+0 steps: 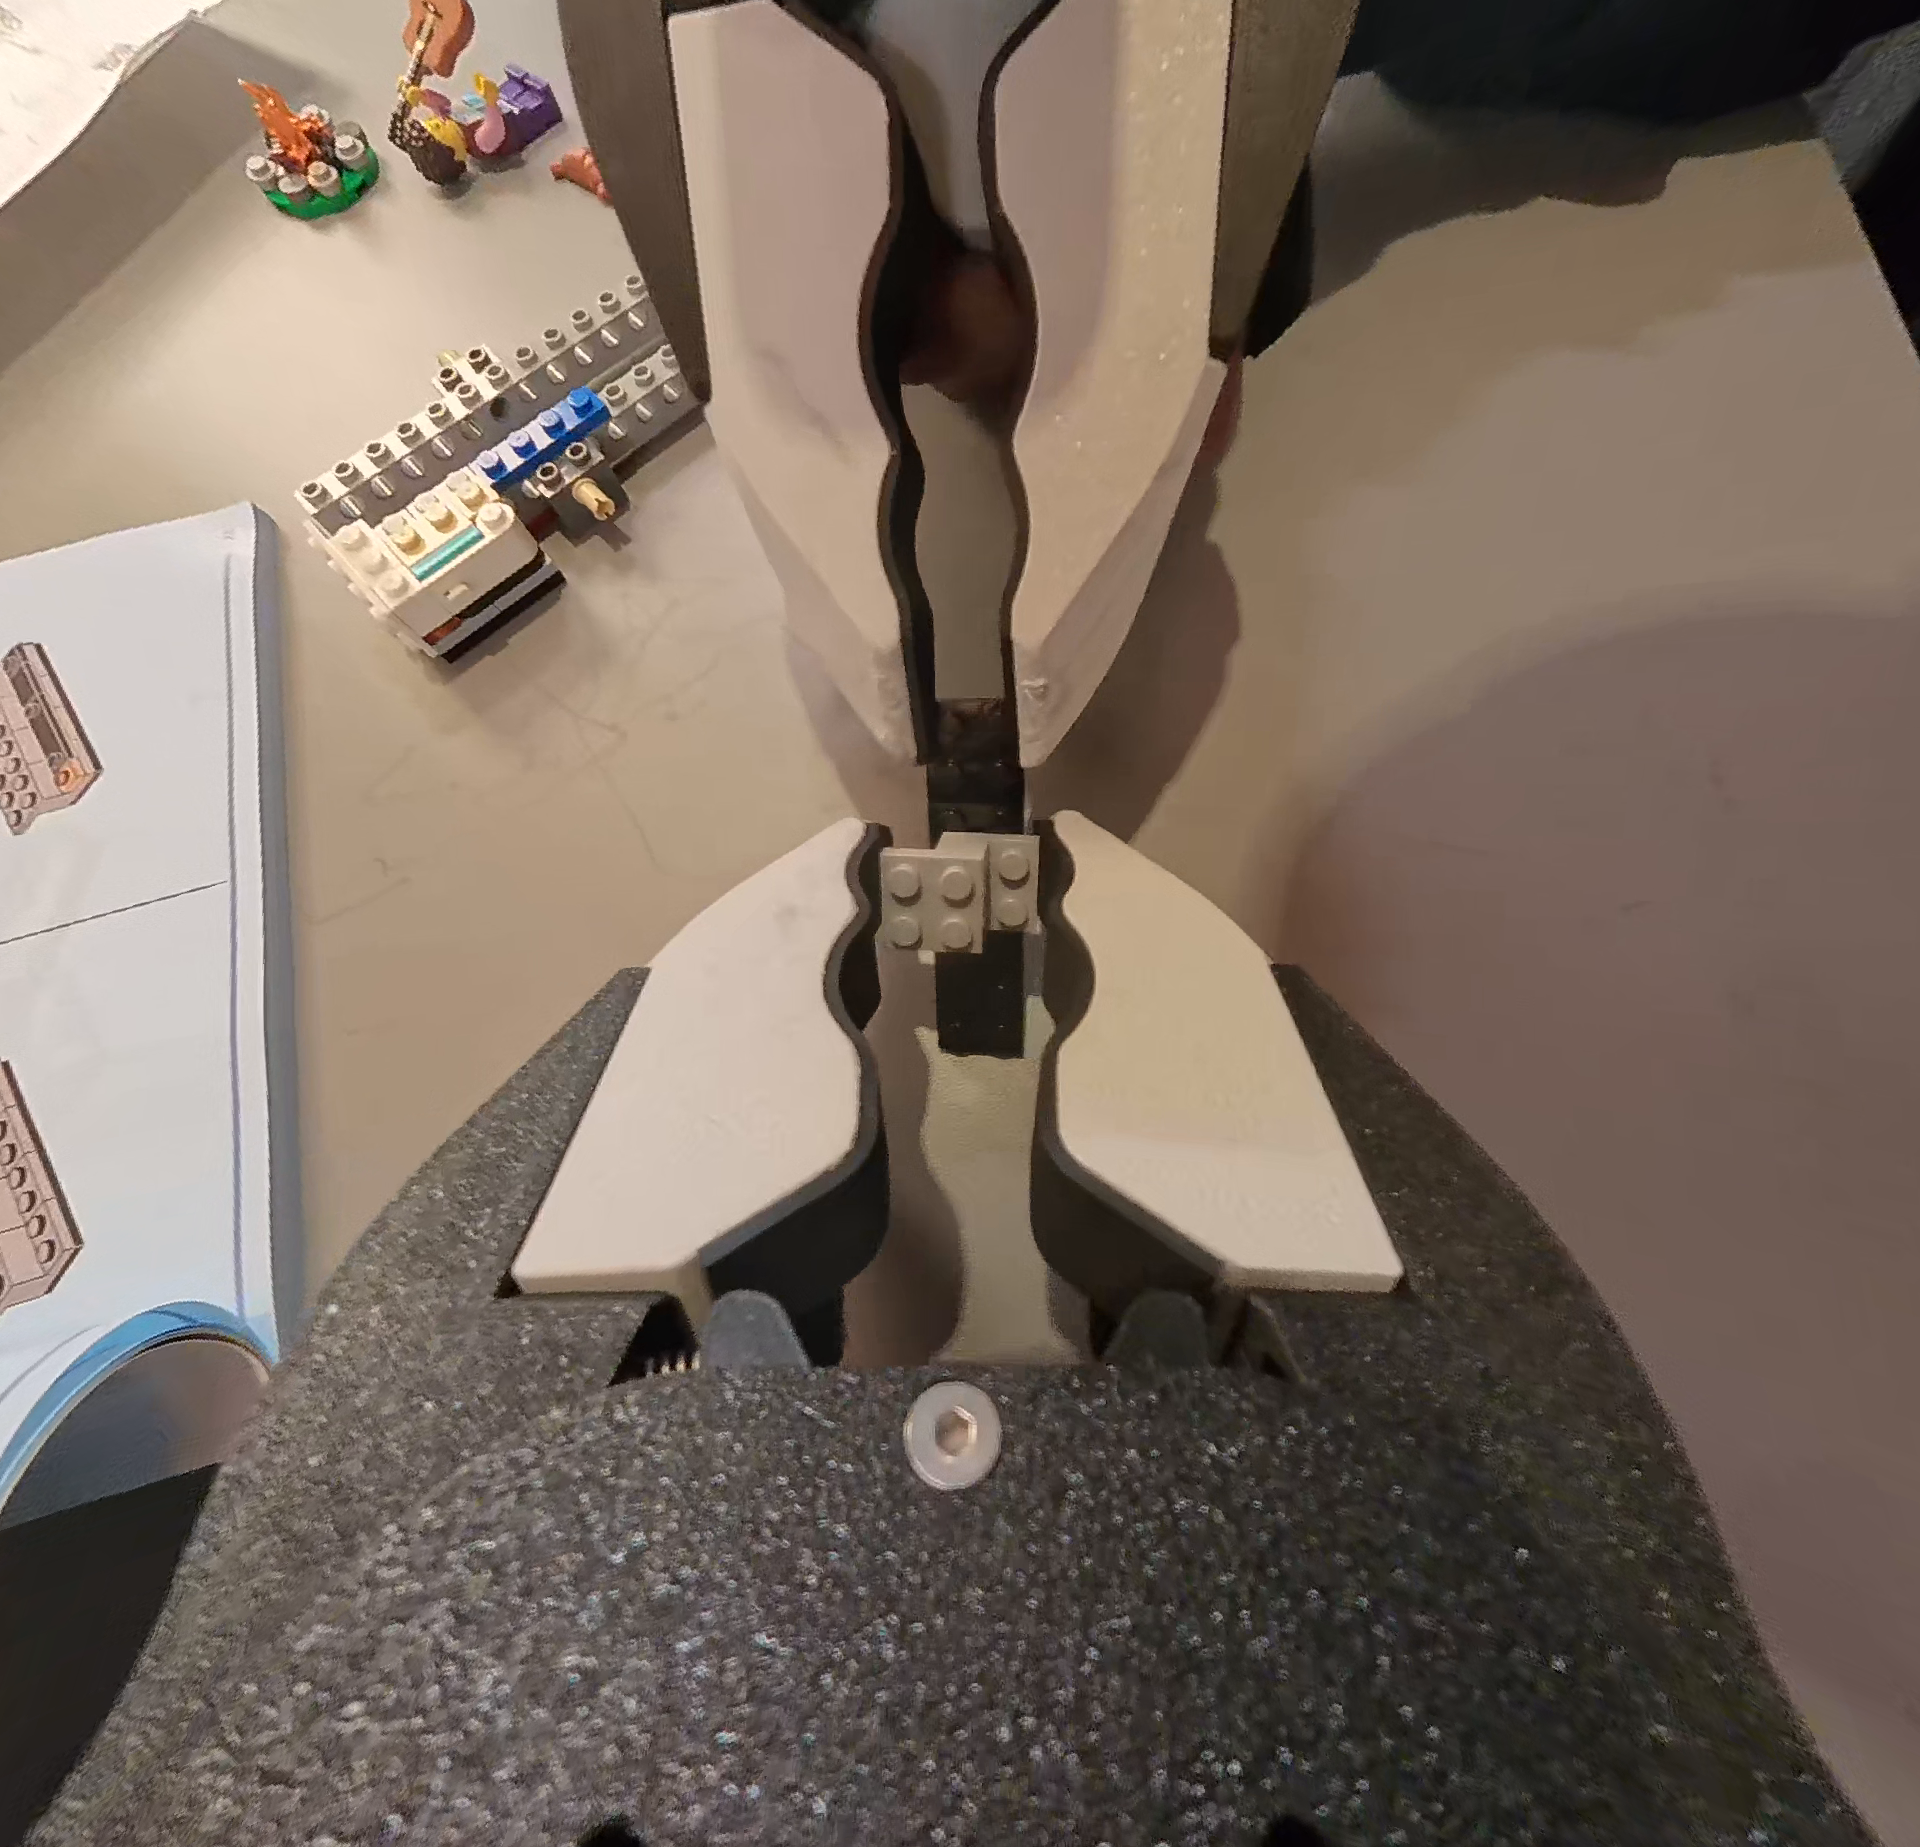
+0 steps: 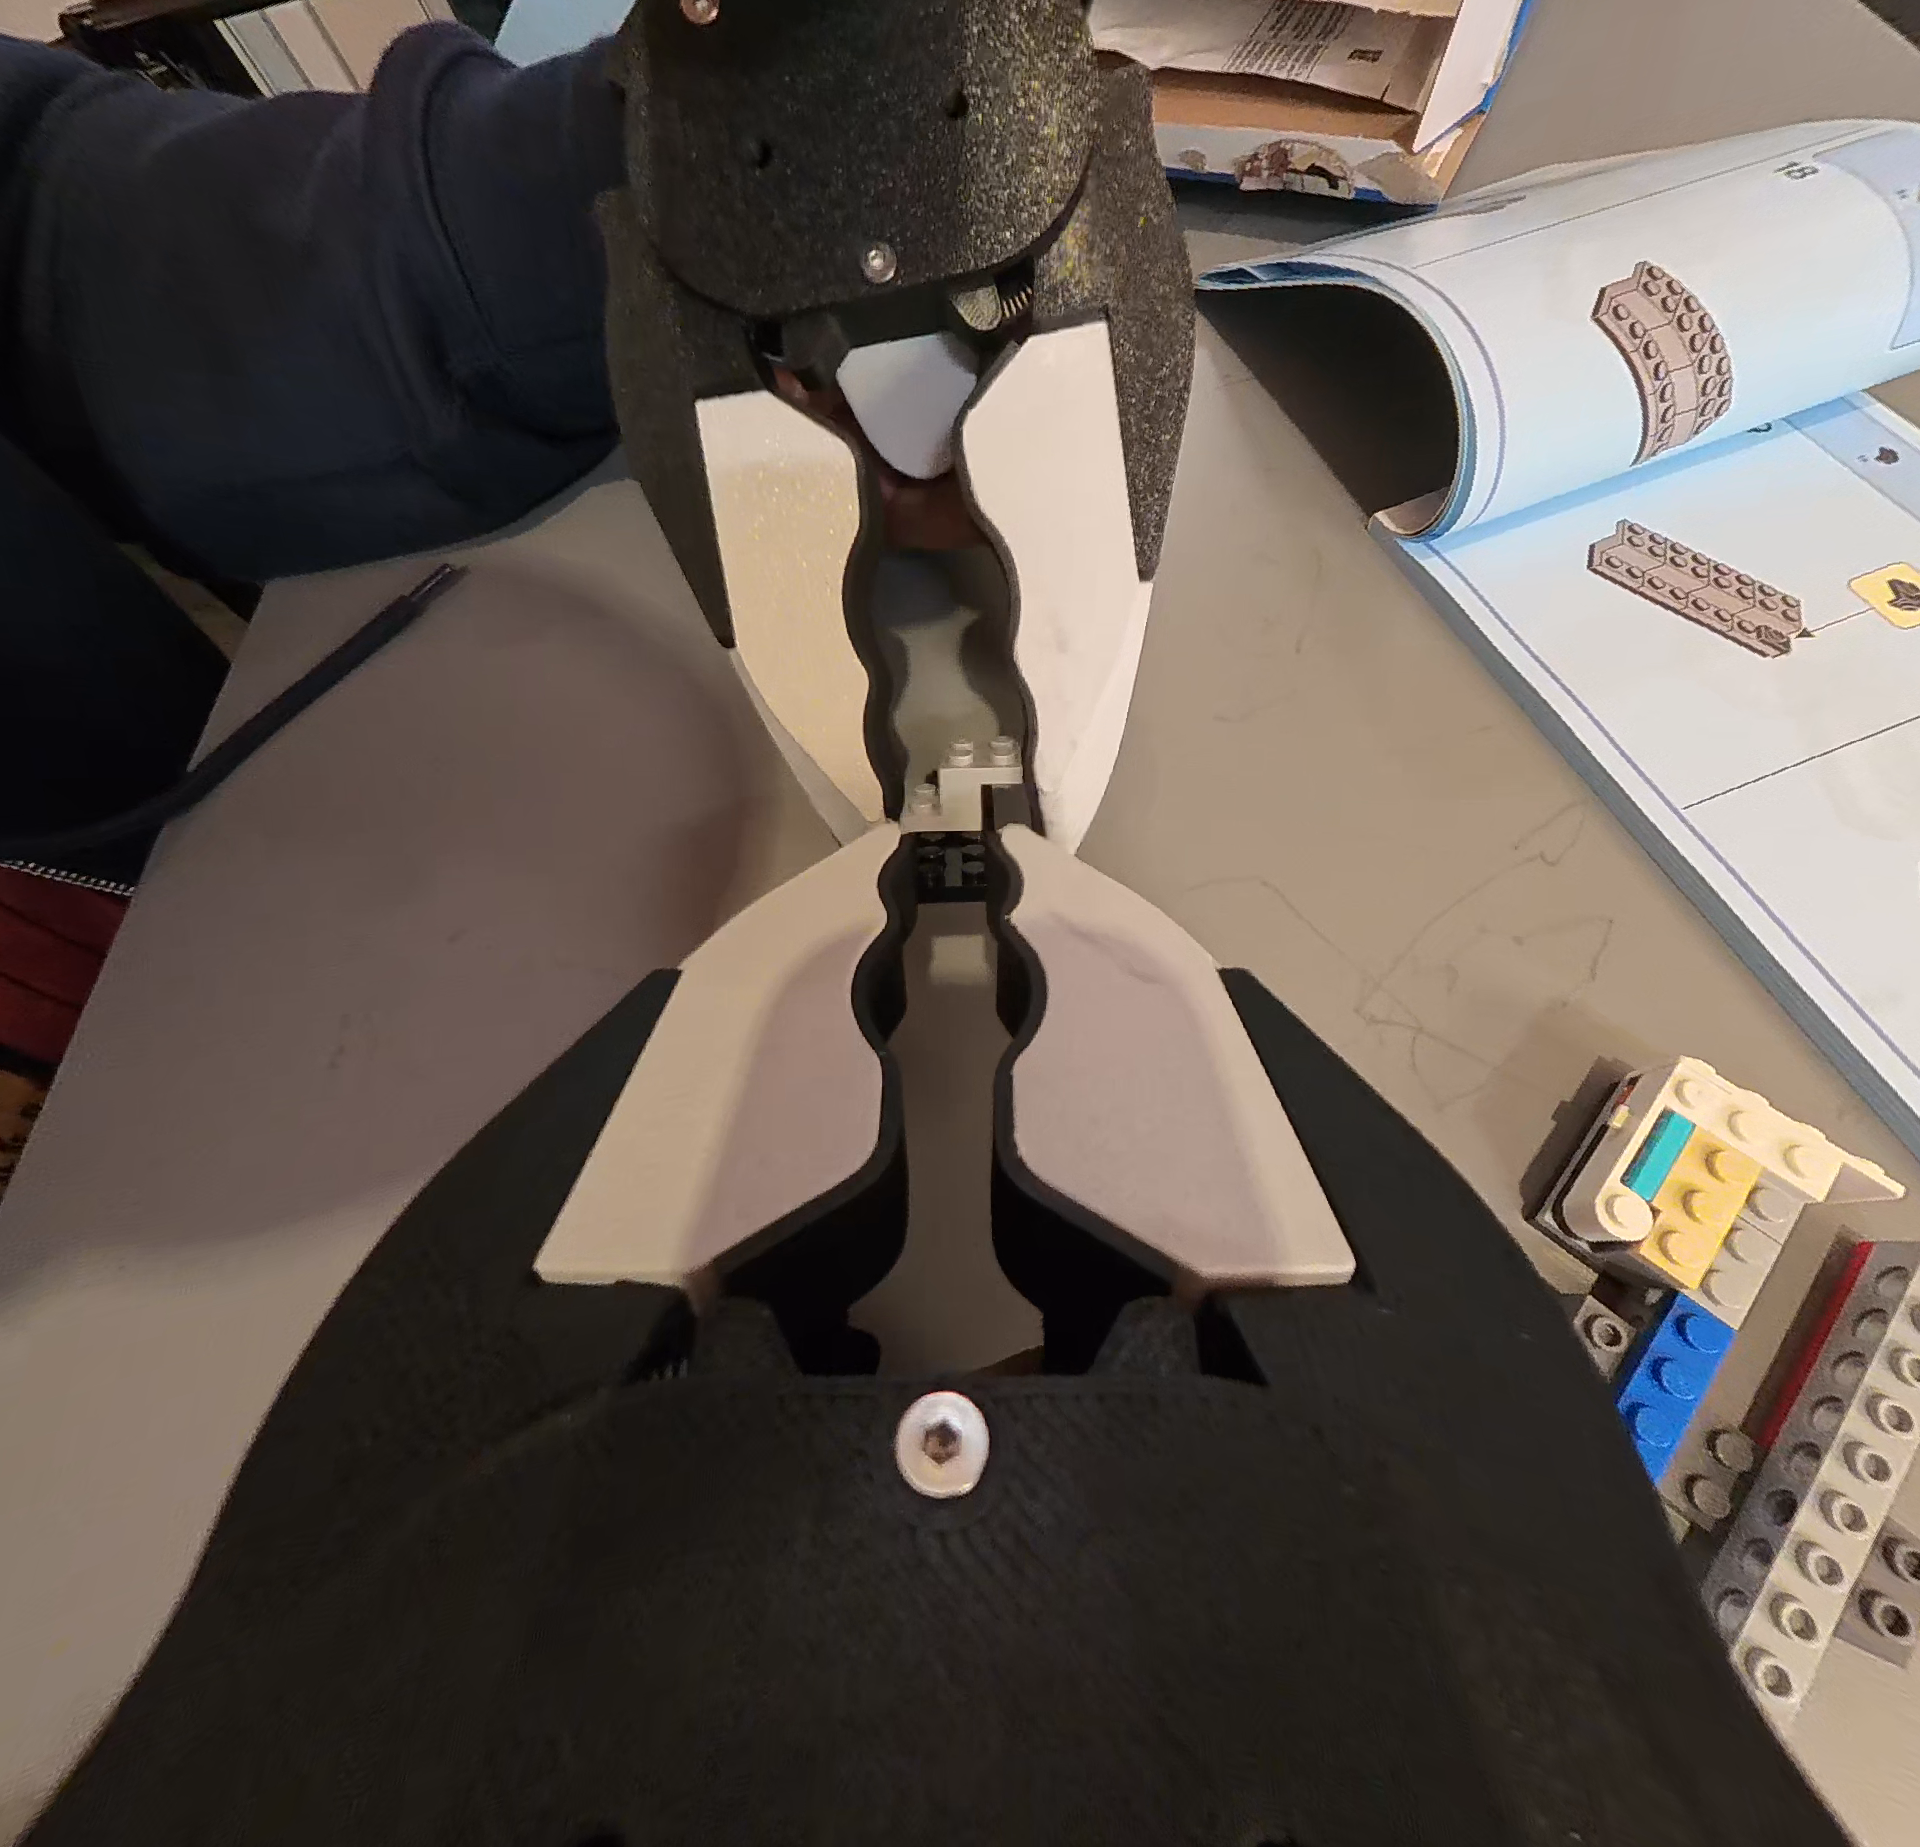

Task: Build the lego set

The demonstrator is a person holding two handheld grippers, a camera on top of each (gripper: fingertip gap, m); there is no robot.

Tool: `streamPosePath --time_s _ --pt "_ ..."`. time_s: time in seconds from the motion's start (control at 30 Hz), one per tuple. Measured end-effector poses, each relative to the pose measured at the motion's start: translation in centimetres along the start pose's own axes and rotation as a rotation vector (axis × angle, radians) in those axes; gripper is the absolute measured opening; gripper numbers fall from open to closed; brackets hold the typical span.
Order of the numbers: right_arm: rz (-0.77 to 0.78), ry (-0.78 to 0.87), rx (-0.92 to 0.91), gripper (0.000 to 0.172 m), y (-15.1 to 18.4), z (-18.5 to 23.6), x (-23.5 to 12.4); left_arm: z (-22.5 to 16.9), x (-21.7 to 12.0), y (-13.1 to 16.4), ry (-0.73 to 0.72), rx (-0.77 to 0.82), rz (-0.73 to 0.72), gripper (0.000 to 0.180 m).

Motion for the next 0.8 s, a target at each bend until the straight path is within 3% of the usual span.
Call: streamPosePath --time_s 0.3,0.47,0.5,0.6,0.8 --pt "-0.052 -0.007 0.032 0.012 -0.2 -0.3 -0.4 0.3 0.0 -0.3 0.049 -0.084 -0.042 0.028" --pt "-0.097 -0.039 0.032 0.011 -0.6 0.0 -0.5 0.3 -0.6 -0.7 0.099 -0.135 -0.139 0.028" --pt "-0.116 -0.038 0.035 0.0 -0.8 0.0 -0.6 0.3 -0.6 -0.7 0.101 -0.148 -0.141 0.028" --pt "-0.124 -0.017 0.036 0.0 -0.8 -0.1 -0.6 0.5 -0.6 -1.0 0.131 -0.209 -0.191 0.028" --pt "-0.049 0.067 0.108 0.002 -0.3 -1.1 -1.2 1.1 -0.7 0.0 0.067 -0.239 -0.106 0.028"
Point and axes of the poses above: each gripper's, where its closed fingertips meet, x out along the fingers, y out of its underside, z = x × y across the jaws, the point moved 8 cm from there along -x, back along the fingers, and after that the axes turned 11 degrees about x, right-handed, at the moved point
